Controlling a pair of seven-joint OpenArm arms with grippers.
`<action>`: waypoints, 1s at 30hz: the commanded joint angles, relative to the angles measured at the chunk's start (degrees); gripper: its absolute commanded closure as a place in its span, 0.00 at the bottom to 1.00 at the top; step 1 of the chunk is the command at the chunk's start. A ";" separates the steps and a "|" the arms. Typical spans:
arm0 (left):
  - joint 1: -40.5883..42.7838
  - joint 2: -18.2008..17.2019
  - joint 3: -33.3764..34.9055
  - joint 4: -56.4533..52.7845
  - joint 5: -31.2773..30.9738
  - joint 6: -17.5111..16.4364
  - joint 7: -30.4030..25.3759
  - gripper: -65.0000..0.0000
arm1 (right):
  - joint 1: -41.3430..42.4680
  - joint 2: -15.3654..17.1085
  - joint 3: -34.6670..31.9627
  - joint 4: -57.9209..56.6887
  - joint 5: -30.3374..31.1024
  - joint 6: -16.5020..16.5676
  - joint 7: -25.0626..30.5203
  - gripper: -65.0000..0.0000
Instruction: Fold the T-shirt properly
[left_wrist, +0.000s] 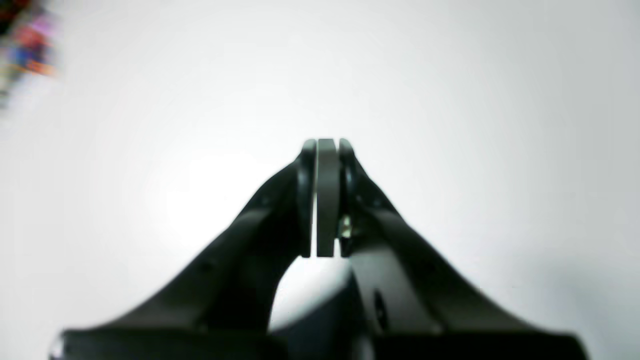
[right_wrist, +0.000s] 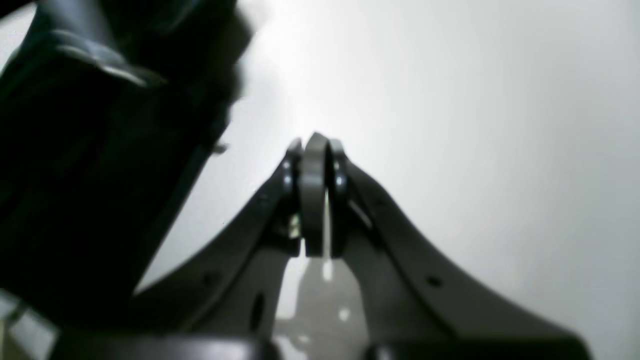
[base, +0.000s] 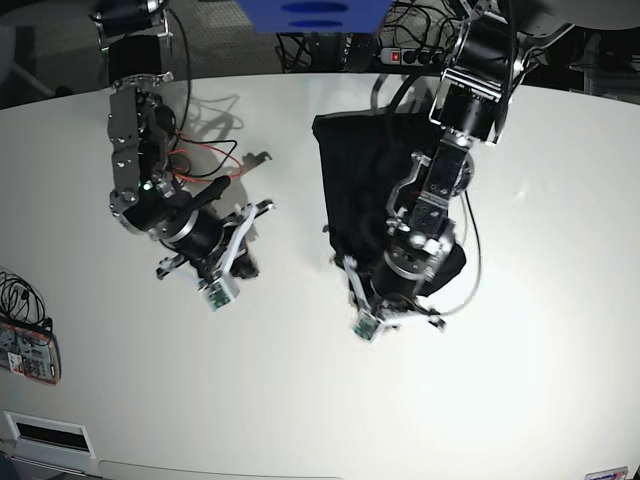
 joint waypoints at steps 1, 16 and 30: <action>-0.80 0.01 -1.83 4.47 0.03 0.59 -1.56 1.00 | 0.93 0.32 1.21 1.14 0.78 0.04 3.35 1.00; 26.54 -12.73 -18.36 25.66 0.64 0.59 -42.79 1.00 | -11.55 2.51 1.29 0.43 -36.84 0.04 58.29 1.00; 48.96 -7.81 -37.96 21.17 11.46 0.68 -75.76 1.00 | -28.96 0.23 19.84 -3.17 -34.29 -0.05 100.93 1.00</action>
